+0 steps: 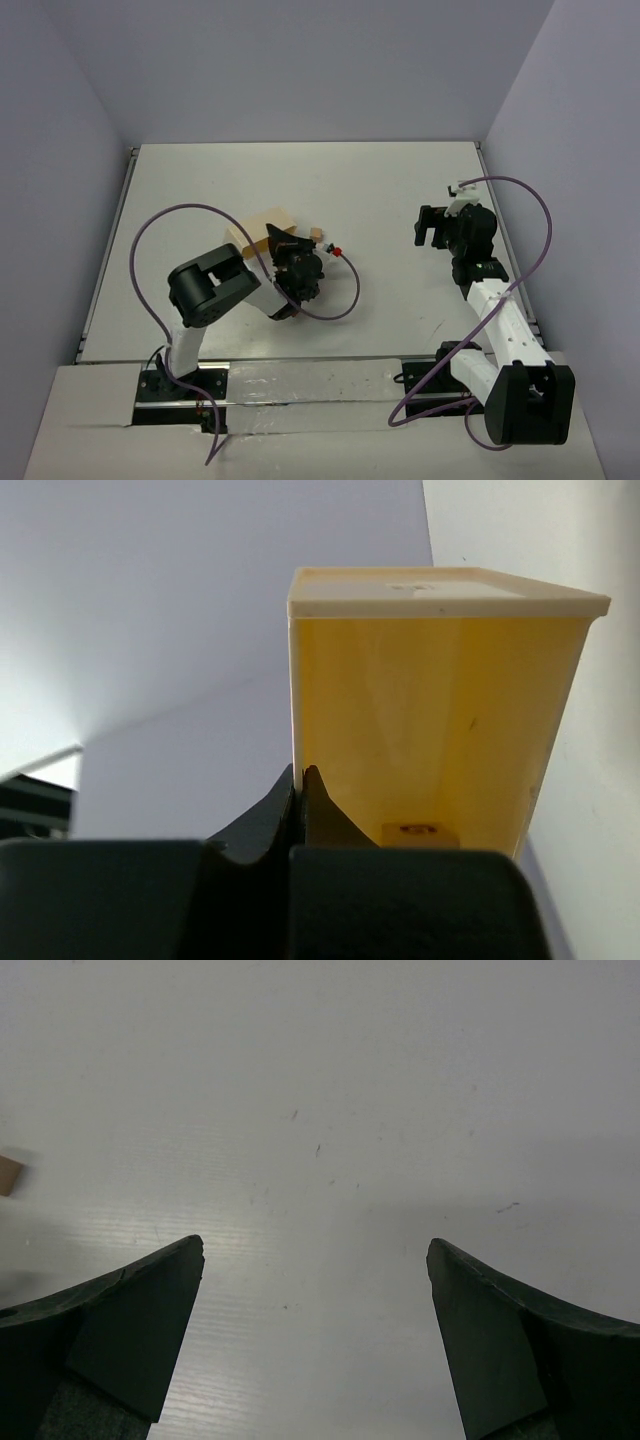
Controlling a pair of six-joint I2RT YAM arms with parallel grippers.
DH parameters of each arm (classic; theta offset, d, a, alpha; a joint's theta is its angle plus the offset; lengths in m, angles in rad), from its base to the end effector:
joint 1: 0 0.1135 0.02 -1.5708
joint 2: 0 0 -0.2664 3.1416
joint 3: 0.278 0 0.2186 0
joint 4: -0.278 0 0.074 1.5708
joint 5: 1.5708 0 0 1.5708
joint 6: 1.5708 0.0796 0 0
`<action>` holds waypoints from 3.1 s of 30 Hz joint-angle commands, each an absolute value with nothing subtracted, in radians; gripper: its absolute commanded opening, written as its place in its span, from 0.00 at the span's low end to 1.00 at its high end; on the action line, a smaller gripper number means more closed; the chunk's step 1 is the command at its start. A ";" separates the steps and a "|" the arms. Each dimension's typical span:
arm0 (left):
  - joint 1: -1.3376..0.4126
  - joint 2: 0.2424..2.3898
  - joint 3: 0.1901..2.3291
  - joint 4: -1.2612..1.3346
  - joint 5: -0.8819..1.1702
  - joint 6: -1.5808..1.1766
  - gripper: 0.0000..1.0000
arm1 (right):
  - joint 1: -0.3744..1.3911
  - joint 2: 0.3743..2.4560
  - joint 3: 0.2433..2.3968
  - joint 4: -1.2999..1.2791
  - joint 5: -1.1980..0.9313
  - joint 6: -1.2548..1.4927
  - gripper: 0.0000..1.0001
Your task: Build the wood block tower
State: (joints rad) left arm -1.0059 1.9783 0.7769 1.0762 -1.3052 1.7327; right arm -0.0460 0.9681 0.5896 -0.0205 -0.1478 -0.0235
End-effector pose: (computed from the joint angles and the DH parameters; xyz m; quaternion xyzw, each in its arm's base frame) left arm 0.2531 -0.2558 0.1719 0.5034 0.5128 0.6125 0.3294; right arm 0.2275 0.0013 0.2517 -0.0315 0.8313 0.0423 0.5532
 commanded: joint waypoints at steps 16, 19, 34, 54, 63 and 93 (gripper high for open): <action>-1.043 2.073 0.852 1.862 -1.223 2.200 0.00 | -0.058 0.960 0.634 -0.016 -0.150 -0.036 1.00; -1.031 2.041 0.865 1.862 -1.231 2.194 0.00 | -0.058 0.962 0.635 -0.018 -0.153 -0.035 1.00; -0.898 1.512 1.074 0.251 -1.264 0.850 0.00 | -0.058 0.977 0.646 -0.031 -0.181 -0.020 1.00; 0.094 1.588 1.404 -0.709 0.021 0.351 0.00 | -0.055 1.024 0.655 -0.034 -0.207 -0.029 1.00; 0.374 1.937 1.779 -0.935 0.285 0.509 0.00 | -0.057 1.020 0.653 -0.039 -0.204 -0.042 1.00; 0.785 1.726 1.163 -0.679 0.276 0.752 0.01 | -0.058 1.026 0.655 -0.043 -0.224 -0.029 1.00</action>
State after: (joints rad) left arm 0.7510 1.7418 1.2041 -0.7279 0.2561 0.7025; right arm -0.0532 1.0294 0.6170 -0.0521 -0.2123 -0.0380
